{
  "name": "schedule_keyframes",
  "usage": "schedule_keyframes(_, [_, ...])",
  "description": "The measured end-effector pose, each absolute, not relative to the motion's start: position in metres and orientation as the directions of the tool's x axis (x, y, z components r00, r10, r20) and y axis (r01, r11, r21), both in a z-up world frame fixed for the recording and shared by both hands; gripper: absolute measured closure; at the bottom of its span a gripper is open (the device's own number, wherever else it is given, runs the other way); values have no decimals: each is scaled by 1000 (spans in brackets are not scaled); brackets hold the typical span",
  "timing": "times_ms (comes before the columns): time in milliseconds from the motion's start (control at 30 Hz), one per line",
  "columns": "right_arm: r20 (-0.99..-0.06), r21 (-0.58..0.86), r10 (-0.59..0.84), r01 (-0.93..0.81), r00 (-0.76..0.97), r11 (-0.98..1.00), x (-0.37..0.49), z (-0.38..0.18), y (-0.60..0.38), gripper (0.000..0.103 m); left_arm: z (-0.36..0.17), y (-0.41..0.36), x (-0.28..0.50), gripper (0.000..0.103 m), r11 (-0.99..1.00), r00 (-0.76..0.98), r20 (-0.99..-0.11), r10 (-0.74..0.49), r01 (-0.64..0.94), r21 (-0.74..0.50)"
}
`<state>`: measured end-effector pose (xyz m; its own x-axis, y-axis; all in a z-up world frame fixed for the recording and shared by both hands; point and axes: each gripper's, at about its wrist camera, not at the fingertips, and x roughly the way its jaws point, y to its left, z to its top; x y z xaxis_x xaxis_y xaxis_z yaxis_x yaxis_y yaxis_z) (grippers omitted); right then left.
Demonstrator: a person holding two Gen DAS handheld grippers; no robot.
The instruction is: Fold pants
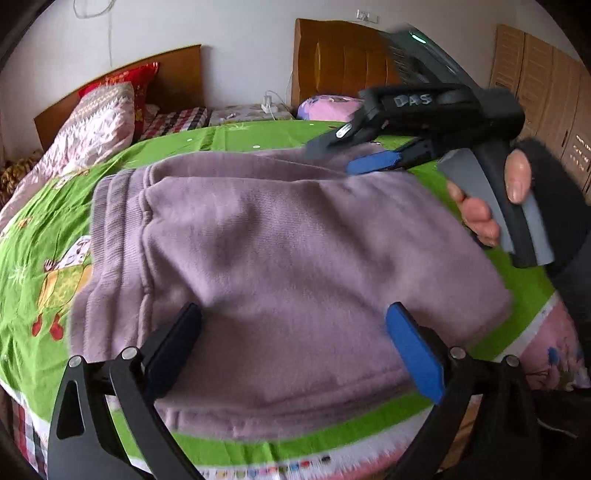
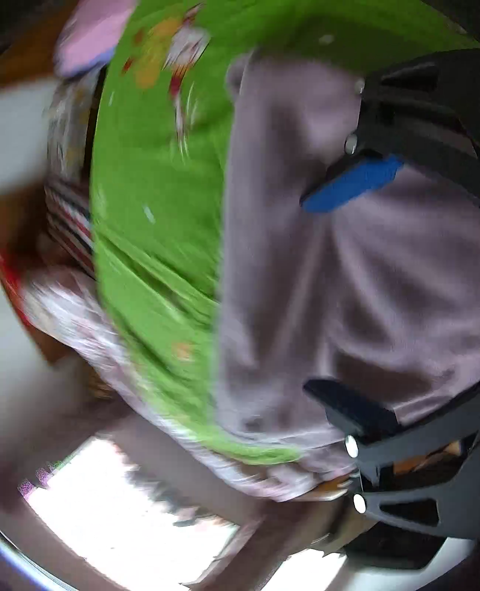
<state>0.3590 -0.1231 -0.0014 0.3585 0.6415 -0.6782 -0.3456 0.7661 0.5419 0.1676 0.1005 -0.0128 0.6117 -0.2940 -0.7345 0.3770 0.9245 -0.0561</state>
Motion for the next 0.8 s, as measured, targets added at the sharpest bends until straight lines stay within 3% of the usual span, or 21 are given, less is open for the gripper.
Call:
schedule_keyframes(167, [-532,482,667,-462,521,745,315,41,-160,8,44,133,187,2,928,666,-655,-356,331,-169])
schedule_keyframes(300, [-636,365,657,-592,405,719,289,21,-138,6,37,133,248,2,913,572,-720,-393,336,-231])
schedule_keyframes(433, [-782,163,501,-653,371,739,268,-18,-122,7,-4,133,284,2,922,470,-808,-354,322,-216])
schedule_keyframes(533, [-752,202,547,-661,368,722,263,-30,-141,7,-7,134,275,3,915,494,-793,-356,356,-189])
schedule_keyframes(800, [-771,135,462,-596,438,792,254,-22,-146,7,0,144,265,3,914,539,-749,-385,335,-228])
